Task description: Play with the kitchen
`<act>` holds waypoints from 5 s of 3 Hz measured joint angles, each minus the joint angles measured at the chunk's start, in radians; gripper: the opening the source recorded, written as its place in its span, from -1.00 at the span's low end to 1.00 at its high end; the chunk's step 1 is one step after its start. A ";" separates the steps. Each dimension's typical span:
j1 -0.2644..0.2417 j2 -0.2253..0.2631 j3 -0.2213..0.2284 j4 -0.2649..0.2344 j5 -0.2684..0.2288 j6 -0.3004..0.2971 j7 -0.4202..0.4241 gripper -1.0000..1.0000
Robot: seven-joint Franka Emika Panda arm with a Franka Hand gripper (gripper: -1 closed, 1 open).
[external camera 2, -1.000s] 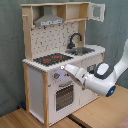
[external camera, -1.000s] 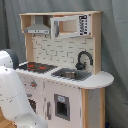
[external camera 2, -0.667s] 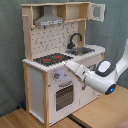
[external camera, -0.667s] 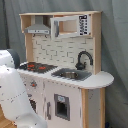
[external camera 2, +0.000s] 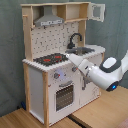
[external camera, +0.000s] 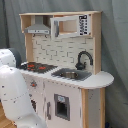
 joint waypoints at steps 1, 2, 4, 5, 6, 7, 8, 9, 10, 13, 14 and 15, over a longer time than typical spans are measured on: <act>0.036 0.027 0.000 0.000 0.002 -0.102 -0.059 1.00; 0.075 0.054 0.000 0.000 0.001 -0.218 -0.110 1.00; 0.151 0.094 -0.001 0.000 -0.013 -0.450 -0.149 1.00; 0.176 0.106 -0.001 0.000 -0.025 -0.557 -0.146 1.00; 0.190 0.116 -0.002 0.001 -0.041 -0.654 -0.141 1.00; 0.194 0.133 -0.004 0.003 -0.074 -0.761 -0.138 1.00; 0.192 0.147 -0.017 0.003 -0.112 -0.860 -0.125 1.00; 0.190 0.135 -0.019 0.003 -0.116 -0.952 -0.085 1.00; 0.178 0.171 -0.044 0.013 -0.131 -1.037 -0.048 1.00; 0.112 0.407 -0.111 -0.028 -0.274 -1.077 -0.005 1.00; 0.112 0.431 -0.079 -0.040 -0.266 -1.183 0.016 1.00; 0.108 0.500 -0.078 -0.078 -0.265 -1.244 0.059 1.00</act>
